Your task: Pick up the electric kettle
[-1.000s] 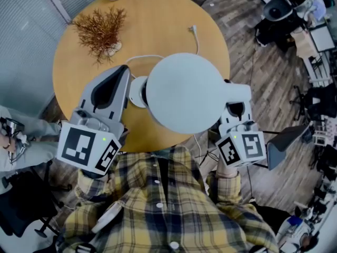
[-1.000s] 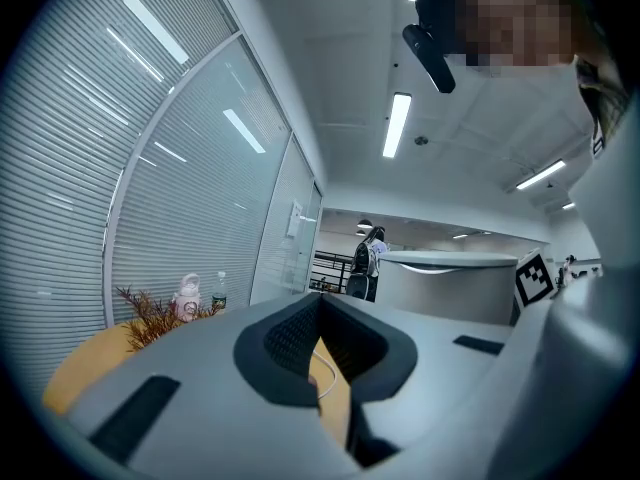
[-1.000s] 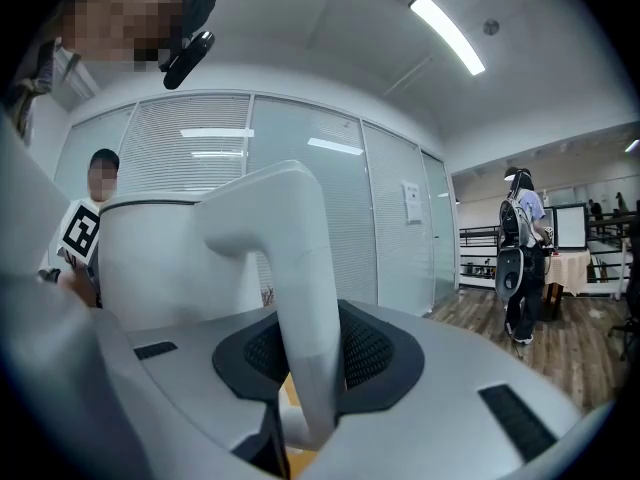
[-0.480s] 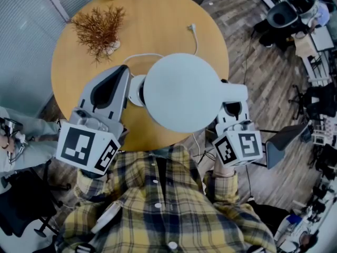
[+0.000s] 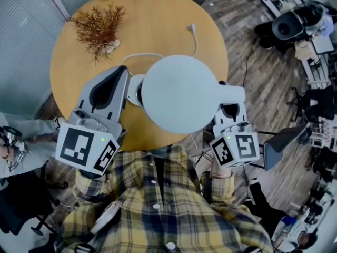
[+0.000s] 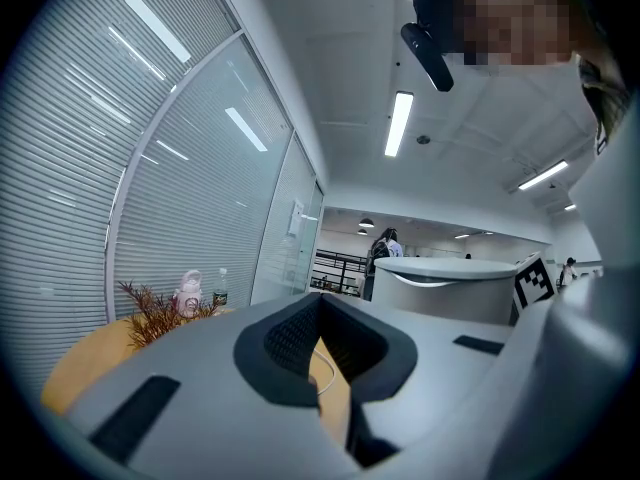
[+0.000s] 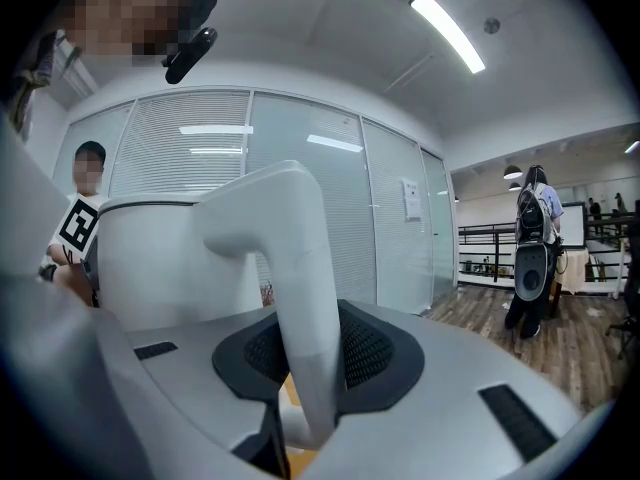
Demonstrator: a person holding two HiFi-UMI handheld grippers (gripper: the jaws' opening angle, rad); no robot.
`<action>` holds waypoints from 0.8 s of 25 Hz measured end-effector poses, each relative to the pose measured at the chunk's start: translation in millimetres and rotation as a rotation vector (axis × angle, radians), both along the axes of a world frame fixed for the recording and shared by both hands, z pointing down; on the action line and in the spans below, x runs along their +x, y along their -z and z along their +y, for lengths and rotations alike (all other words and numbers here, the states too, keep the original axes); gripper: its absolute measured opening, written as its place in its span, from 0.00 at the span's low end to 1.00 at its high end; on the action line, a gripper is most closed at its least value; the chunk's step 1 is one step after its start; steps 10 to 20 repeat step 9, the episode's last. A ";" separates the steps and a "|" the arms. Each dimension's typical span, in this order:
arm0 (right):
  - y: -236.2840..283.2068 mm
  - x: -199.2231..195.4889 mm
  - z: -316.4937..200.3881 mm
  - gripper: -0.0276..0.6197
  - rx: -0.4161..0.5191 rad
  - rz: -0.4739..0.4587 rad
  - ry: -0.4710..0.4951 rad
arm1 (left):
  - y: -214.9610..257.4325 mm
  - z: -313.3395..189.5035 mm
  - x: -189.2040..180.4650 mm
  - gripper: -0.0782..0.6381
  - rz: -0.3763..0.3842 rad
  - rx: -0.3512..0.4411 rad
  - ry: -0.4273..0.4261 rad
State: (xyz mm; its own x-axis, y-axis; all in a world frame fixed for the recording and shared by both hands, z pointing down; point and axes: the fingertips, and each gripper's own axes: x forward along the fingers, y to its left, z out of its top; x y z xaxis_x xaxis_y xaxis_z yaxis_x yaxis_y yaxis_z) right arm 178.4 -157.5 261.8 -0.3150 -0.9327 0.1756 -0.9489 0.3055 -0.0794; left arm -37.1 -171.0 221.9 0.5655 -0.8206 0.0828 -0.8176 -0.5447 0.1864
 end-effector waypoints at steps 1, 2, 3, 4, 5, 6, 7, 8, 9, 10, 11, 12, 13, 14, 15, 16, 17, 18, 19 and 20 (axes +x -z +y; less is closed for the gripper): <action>0.2 -0.7 0.7 0.21 0.000 0.000 -0.001 | 0.1 0.7 -1.2 0.11 0.000 0.000 0.001; 0.4 -1.5 1.2 0.21 0.000 -0.001 -0.003 | 0.3 1.3 -2.6 0.11 0.001 0.000 0.002; 0.7 -2.0 1.5 0.21 0.000 -0.003 -0.004 | 0.6 1.6 -3.6 0.11 0.001 0.000 0.002; 1.1 -2.3 1.3 0.21 0.000 -0.006 -0.005 | 0.8 1.3 -4.2 0.11 0.001 0.000 0.001; 1.7 -2.3 0.9 0.21 0.000 -0.008 -0.006 | 1.1 0.8 -4.1 0.11 0.000 -0.001 -0.001; 2.4 -2.1 0.2 0.21 0.001 -0.011 -0.007 | 1.3 0.0 -3.5 0.11 -0.001 -0.001 -0.005; 3.2 -1.9 -0.6 0.21 0.002 -0.012 -0.008 | 1.6 -1.0 -2.6 0.11 -0.002 -0.002 -0.010; 4.1 -1.6 -1.5 0.21 0.004 -0.013 -0.008 | 1.9 -2.0 -1.5 0.11 -0.003 -0.002 -0.017; 5.0 -1.4 -2.4 0.21 0.006 -0.014 -0.009 | 2.3 -3.1 -0.3 0.11 -0.005 -0.002 -0.024; 5.0 -1.4 -2.4 0.21 0.006 -0.014 -0.009 | 2.3 -3.1 -0.3 0.11 -0.005 -0.002 -0.024; 5.0 -1.4 -2.4 0.21 0.006 -0.014 -0.009 | 2.3 -3.1 -0.3 0.11 -0.005 -0.002 -0.024; 5.0 -1.4 -2.4 0.21 0.006 -0.014 -0.009 | 2.3 -3.1 -0.3 0.11 -0.005 -0.002 -0.024; 5.0 -1.4 -2.4 0.21 0.006 -0.014 -0.009 | 2.3 -3.1 -0.3 0.11 -0.005 -0.002 -0.024; 5.0 -1.4 -2.4 0.21 0.006 -0.014 -0.009 | 2.3 -3.1 -0.3 0.11 -0.005 -0.002 -0.024; 5.0 -1.4 -2.4 0.21 0.006 -0.014 -0.009 | 2.3 -3.1 -0.3 0.11 -0.005 -0.002 -0.024; 5.0 -1.4 -2.4 0.21 0.006 -0.014 -0.009 | 2.3 -3.1 -0.3 0.11 -0.005 -0.002 -0.024; 5.0 -1.4 -2.4 0.21 0.006 -0.014 -0.009 | 2.3 -3.1 -0.3 0.11 -0.005 -0.002 -0.024; 5.0 -1.4 -2.4 0.21 0.006 -0.014 -0.009 | 2.3 -3.1 -0.3 0.11 -0.005 -0.002 -0.024; 5.0 -1.4 -2.4 0.21 0.006 -0.014 -0.009 | 2.3 -3.1 -0.3 0.11 -0.005 -0.002 -0.024; 5.0 -1.4 -2.4 0.21 0.006 -0.014 -0.009 | 2.3 -3.1 -0.3 0.11 -0.005 -0.002 -0.024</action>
